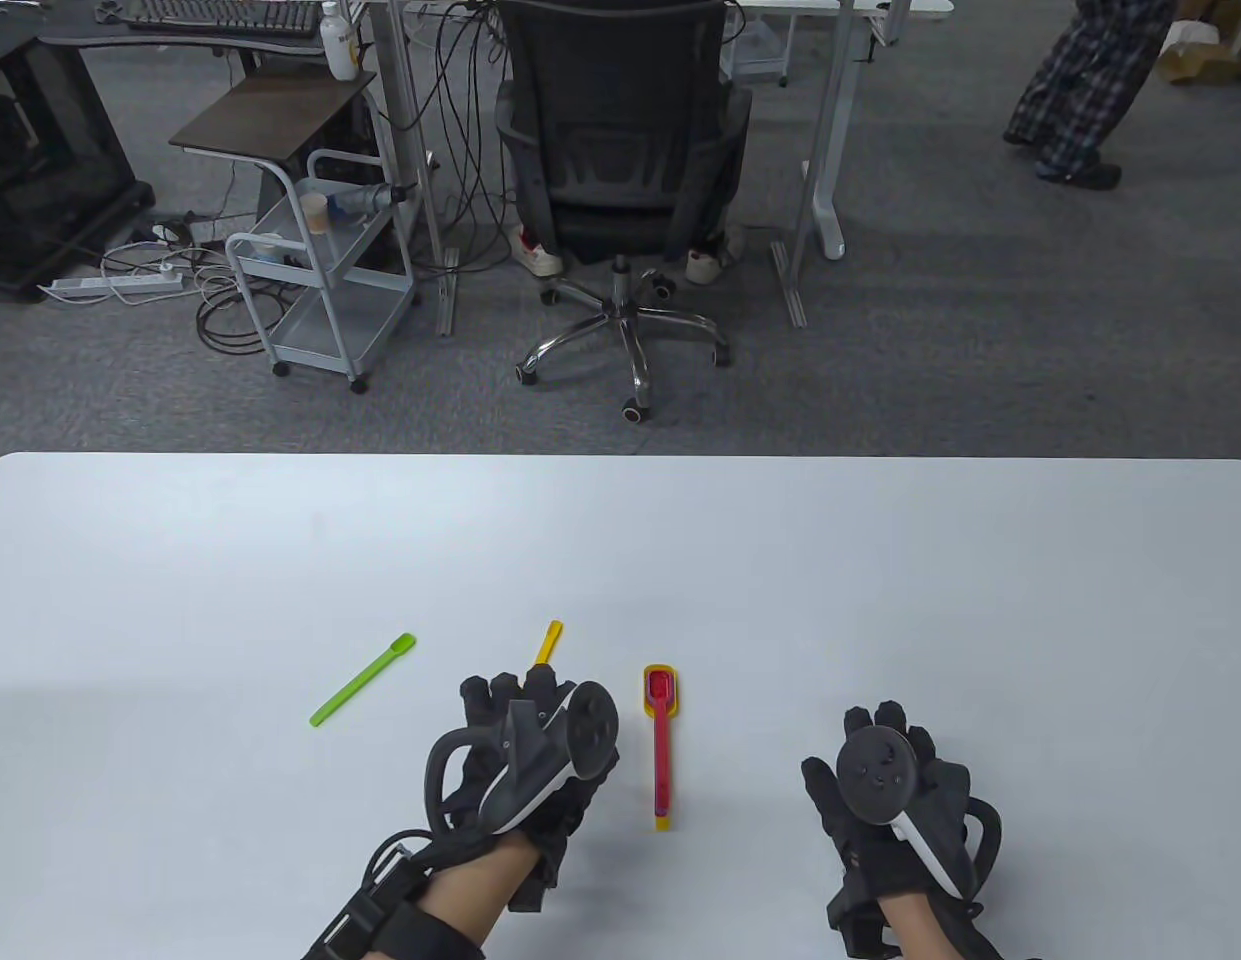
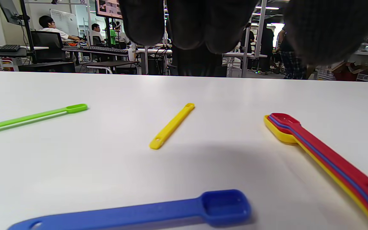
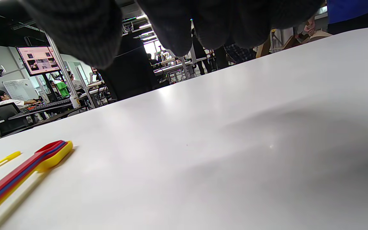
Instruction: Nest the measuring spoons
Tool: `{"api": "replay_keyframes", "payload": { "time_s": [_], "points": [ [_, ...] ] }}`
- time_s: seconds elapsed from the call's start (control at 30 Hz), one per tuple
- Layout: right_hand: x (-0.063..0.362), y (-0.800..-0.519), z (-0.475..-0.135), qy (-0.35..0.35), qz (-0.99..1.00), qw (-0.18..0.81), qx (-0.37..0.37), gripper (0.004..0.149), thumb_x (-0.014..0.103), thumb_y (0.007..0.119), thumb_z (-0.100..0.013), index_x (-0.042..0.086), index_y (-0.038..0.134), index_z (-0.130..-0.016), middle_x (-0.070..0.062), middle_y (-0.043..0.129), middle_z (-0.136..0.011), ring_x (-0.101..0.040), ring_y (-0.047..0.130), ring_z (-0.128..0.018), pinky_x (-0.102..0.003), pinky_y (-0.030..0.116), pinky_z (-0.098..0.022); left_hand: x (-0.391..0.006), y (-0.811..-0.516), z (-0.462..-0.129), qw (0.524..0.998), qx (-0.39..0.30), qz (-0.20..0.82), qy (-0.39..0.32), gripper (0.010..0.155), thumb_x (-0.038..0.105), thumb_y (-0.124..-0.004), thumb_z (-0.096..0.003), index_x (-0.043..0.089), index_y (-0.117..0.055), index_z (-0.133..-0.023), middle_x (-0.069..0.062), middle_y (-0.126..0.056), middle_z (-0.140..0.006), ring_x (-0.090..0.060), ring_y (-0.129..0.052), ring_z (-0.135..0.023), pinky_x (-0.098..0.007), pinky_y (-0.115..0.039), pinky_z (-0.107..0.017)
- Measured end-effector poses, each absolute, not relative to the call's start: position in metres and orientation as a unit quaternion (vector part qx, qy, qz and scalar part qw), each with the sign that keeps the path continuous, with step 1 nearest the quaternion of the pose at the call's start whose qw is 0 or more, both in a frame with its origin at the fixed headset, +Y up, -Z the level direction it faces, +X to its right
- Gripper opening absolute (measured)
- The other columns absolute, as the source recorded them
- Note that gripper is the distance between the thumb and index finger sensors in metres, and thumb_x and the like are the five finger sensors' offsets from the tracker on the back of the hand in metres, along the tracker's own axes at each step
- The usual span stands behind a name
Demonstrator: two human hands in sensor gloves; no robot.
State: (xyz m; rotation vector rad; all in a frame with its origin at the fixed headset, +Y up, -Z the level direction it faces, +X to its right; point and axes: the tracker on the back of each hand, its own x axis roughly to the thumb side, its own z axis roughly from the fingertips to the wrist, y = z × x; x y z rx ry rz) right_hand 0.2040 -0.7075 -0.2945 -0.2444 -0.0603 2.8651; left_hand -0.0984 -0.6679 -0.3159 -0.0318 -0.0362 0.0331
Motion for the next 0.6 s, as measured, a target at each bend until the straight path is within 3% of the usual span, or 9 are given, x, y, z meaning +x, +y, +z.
{"api": "replay_keyframes", "payload": {
  "time_s": [0.6],
  "points": [
    [0.204, -0.707, -0.295, -0.02, 0.988, 0.131, -0.083, 0.071, 0.05, 0.074, -0.051, 0.009, 0.065, -0.108, -0.029, 0.056, -0.12, -0.061, 0.061, -0.1, -0.069, 0.055, -0.068, -0.163, -0.705, -0.311, 0.996, -0.049, -0.013, -0.07, 0.07, 0.056, -0.095, -0.0356, 0.03, -0.081, -0.099, 0.0, -0.074, -0.116, -0.04, -0.079, -0.111, -0.065, -0.046, -0.083]
  ]
}}
